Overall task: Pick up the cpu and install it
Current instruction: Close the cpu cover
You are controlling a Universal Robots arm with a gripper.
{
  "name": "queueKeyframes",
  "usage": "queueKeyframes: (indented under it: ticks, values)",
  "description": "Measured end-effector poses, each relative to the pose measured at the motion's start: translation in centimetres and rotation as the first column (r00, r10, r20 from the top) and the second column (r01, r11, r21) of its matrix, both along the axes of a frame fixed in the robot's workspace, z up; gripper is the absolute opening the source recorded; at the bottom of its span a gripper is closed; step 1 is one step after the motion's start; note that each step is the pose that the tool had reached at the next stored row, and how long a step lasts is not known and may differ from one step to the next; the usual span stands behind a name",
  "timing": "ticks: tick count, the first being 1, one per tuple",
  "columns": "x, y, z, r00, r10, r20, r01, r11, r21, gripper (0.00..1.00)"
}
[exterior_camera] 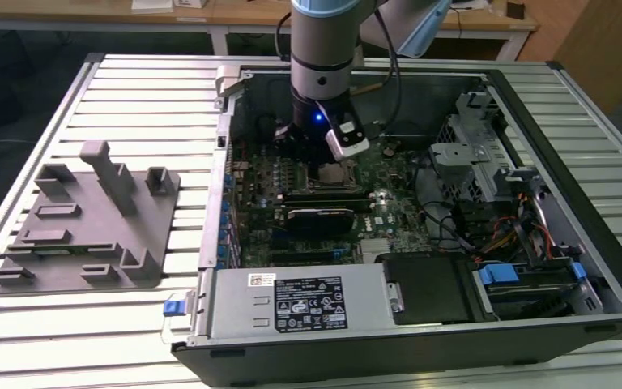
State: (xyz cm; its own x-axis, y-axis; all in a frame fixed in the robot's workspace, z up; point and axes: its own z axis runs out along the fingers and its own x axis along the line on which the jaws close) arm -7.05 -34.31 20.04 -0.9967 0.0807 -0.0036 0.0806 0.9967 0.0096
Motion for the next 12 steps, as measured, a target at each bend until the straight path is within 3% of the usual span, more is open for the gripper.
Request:
queueKeyframes:
  ticks: [12]
  values:
    - [0.00,0.00,0.95,1.0000,0.000,0.0000,0.000,1.0000,0.0000,0.11]
